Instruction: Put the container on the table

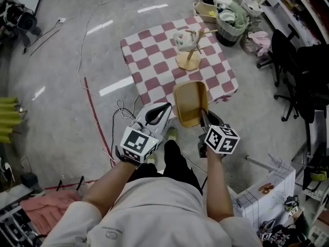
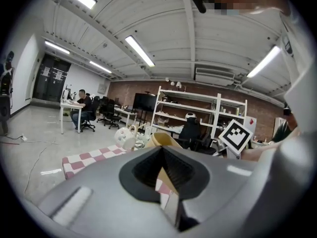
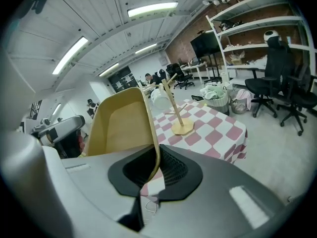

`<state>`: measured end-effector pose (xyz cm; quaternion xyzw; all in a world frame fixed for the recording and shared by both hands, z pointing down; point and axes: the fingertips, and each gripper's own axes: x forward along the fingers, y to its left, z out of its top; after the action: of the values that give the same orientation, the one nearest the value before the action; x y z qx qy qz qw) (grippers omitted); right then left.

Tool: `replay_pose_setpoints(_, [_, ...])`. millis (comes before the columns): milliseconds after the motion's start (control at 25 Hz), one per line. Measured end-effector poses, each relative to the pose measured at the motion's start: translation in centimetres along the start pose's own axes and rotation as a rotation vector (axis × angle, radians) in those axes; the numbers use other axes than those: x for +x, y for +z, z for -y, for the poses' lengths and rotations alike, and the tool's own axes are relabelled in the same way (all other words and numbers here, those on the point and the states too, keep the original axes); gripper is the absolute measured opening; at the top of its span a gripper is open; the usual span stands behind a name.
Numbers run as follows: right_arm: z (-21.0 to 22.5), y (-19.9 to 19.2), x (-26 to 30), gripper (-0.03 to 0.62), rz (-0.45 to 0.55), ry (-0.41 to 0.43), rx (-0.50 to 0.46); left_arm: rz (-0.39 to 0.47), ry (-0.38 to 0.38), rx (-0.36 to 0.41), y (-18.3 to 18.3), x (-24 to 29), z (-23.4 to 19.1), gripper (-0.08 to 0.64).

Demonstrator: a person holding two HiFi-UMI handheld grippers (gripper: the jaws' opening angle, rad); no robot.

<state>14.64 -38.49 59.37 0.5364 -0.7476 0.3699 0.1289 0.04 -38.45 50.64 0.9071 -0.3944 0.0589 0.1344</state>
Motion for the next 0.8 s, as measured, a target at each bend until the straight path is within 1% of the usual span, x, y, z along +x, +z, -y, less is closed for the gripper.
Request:
replay_pose_setpoints(440, [5.9, -0.1, 9.7, 0.031, -0.126, 0.024, -0.021, -0.085, 0.068, -0.051, -4.3, 8.3, -4.7, 0.006])
replay_pose_setpoints(800, [9.4, -3.2, 16.5, 0.031, -0.217, 0.012, -0.028, -0.14, 0.092, -0.097, -8.6, 13.0, -7.8, 0.006])
